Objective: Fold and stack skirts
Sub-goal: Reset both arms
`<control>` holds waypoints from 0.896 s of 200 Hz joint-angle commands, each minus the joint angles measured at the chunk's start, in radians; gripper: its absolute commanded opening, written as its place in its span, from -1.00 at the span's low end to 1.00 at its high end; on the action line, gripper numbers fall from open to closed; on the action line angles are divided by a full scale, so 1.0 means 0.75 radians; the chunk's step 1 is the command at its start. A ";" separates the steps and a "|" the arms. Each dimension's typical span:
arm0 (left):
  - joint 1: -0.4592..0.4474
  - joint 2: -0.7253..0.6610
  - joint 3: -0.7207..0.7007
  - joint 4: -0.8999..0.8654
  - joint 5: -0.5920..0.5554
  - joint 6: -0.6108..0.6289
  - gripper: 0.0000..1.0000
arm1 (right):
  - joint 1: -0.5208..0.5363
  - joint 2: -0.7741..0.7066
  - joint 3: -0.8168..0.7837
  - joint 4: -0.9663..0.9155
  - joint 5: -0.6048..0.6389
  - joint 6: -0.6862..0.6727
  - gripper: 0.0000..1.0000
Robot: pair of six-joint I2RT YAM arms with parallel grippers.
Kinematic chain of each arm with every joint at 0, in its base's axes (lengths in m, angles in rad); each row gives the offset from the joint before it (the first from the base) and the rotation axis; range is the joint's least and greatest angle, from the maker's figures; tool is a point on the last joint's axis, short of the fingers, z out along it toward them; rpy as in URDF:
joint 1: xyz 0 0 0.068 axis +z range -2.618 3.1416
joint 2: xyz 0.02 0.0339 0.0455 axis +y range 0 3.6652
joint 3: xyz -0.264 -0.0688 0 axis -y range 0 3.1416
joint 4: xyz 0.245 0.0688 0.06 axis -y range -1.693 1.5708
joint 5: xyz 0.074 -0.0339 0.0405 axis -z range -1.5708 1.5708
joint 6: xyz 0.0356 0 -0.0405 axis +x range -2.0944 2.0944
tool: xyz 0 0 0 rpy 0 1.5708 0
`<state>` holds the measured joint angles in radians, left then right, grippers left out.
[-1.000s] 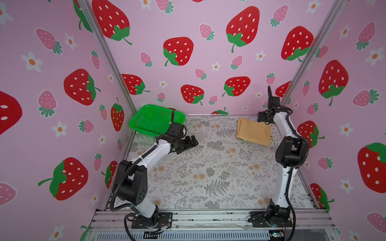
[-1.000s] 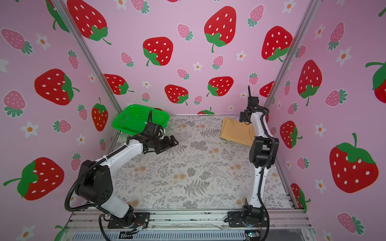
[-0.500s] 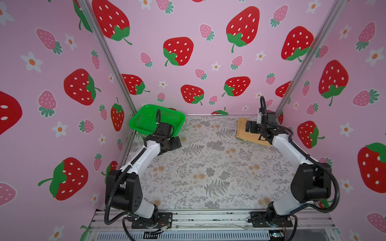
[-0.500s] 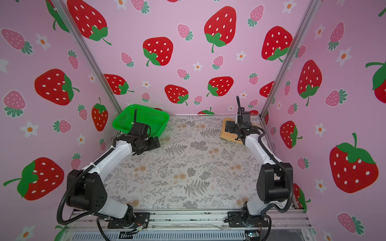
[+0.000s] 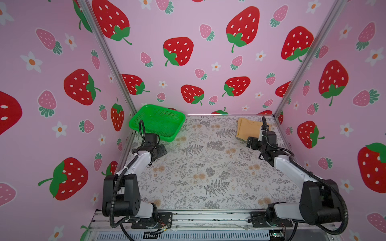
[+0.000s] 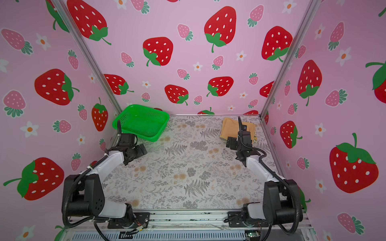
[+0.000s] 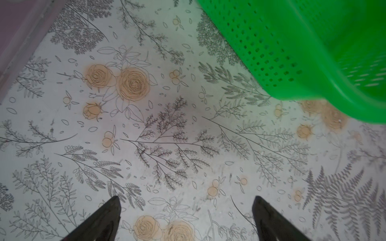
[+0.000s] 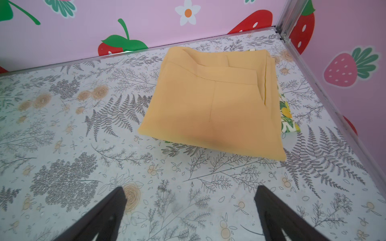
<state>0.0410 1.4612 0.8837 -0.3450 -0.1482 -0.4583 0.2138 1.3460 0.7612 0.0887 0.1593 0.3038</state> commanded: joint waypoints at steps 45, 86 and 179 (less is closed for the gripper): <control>0.058 -0.069 -0.290 0.720 -0.120 0.255 0.99 | -0.001 -0.090 -0.367 0.567 0.156 -0.259 0.99; 0.108 -0.018 -0.398 0.961 -0.063 0.237 0.99 | -0.001 -0.095 -0.444 0.689 0.257 -0.246 0.99; 0.076 -0.019 -0.592 1.385 0.061 0.382 0.98 | -0.001 -0.040 -0.591 1.002 0.302 -0.298 0.99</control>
<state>0.1509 1.4544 0.4877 0.5472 -0.1390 -0.2691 0.2142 1.2793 0.3195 0.7406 0.3504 0.1078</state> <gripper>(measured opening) 0.993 0.995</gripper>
